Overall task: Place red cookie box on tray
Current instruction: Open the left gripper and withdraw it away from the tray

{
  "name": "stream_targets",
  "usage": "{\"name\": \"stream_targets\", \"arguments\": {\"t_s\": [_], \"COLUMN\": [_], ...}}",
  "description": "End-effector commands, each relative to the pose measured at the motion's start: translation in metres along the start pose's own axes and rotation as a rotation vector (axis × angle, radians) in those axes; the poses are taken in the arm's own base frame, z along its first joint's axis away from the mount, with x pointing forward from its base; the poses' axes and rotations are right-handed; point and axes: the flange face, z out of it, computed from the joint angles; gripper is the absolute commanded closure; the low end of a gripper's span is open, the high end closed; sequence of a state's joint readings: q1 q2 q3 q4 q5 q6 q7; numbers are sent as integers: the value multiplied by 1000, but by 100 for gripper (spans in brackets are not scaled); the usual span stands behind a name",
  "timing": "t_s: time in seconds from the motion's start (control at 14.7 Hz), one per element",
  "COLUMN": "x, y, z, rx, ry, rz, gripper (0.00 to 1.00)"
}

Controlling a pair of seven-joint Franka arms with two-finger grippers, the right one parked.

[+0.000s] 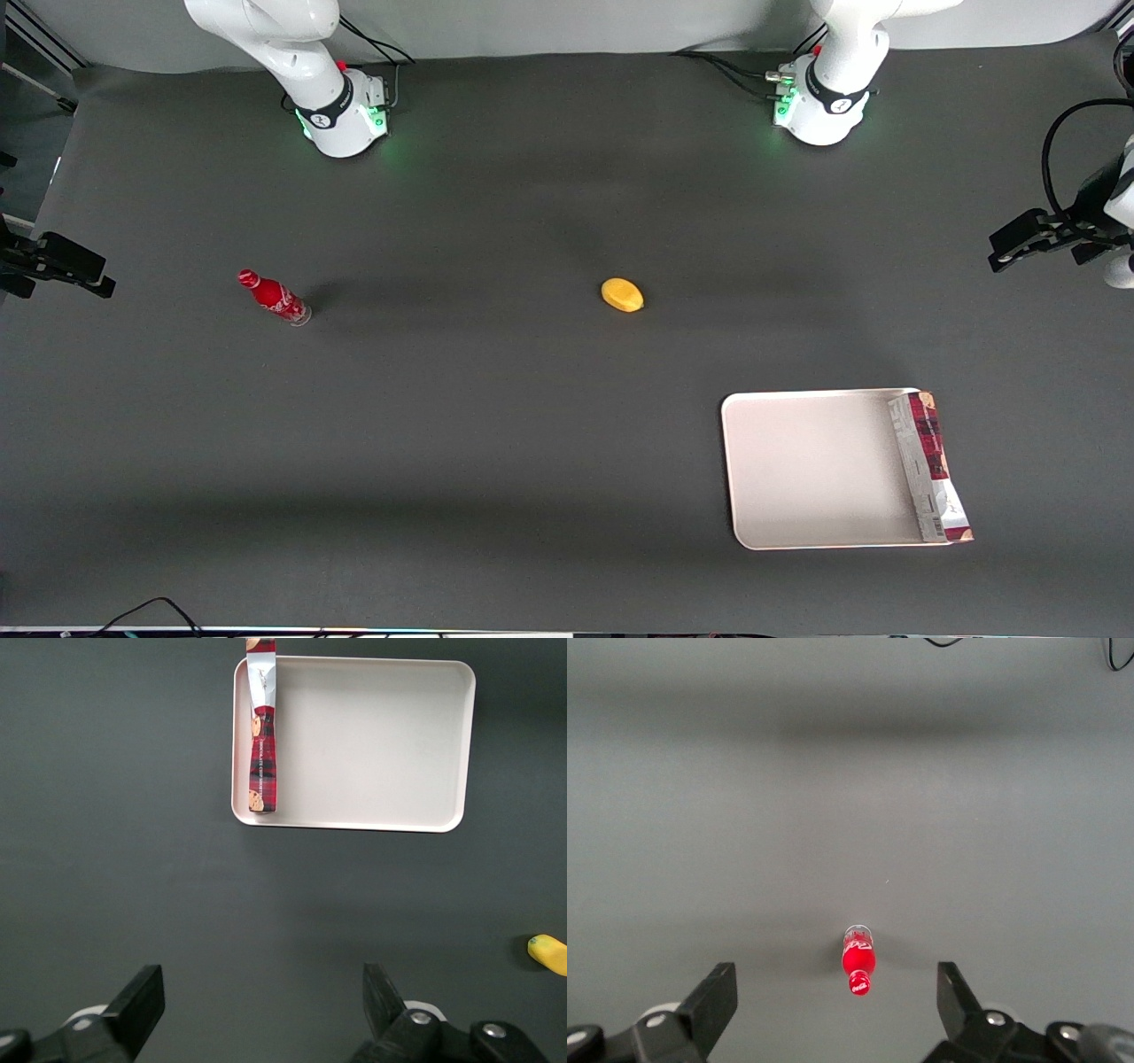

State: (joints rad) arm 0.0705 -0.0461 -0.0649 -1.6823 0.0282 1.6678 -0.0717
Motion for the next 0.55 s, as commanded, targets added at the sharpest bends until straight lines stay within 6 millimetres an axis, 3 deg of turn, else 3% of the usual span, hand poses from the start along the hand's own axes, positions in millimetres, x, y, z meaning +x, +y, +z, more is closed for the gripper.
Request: {"name": "stream_targets", "arguments": {"t_s": [0.0, 0.2, 0.48], "x": [-23, -30, -31], "y": [-6, 3, 6], "z": [-11, -25, -27], "rx": [9, 7, 6], "ry": [39, 68, 67], "rz": [-7, 7, 13], "gripper": [0, 0, 0]}}
